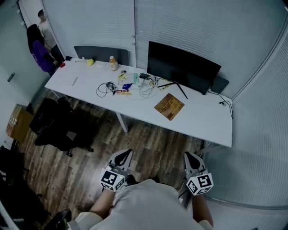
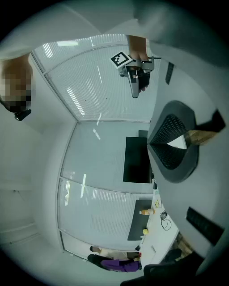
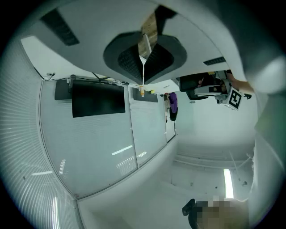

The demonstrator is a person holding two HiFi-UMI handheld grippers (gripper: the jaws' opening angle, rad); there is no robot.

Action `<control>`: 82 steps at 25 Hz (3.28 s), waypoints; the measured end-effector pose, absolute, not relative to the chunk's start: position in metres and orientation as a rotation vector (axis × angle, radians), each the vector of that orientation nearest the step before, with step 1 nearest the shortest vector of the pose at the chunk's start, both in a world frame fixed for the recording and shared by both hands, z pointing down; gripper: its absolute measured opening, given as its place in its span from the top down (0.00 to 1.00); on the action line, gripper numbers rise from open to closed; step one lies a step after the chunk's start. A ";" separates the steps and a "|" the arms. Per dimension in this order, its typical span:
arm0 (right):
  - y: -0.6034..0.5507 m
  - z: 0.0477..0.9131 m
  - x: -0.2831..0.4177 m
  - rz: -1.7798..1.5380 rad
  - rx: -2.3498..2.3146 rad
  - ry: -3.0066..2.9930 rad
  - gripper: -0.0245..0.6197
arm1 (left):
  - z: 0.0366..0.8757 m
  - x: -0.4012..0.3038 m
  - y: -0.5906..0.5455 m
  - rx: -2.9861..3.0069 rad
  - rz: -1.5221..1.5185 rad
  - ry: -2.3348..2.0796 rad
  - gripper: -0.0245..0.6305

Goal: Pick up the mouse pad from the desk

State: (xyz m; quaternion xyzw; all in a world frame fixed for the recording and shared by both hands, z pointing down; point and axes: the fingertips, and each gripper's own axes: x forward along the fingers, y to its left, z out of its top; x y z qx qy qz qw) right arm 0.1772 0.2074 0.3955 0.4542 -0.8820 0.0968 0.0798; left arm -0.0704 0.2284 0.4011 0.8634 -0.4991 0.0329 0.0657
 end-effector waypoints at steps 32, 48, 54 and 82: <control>0.159 0.410 0.244 0.369 1.235 -2.702 0.91 | 0.414 -0.002 0.216 2.505 0.081 -1.569 0.94; 0.066 0.419 0.205 0.378 1.320 -2.620 0.91 | 0.420 -0.044 0.100 2.601 0.120 -1.457 0.94; 0.022 0.427 0.175 0.408 1.364 -2.572 0.91 | 0.429 -0.066 0.048 2.636 0.157 -1.363 0.94; -0.130 0.473 0.160 0.458 1.173 -2.517 0.91 | 0.461 -0.058 -0.074 2.534 0.136 -1.339 0.94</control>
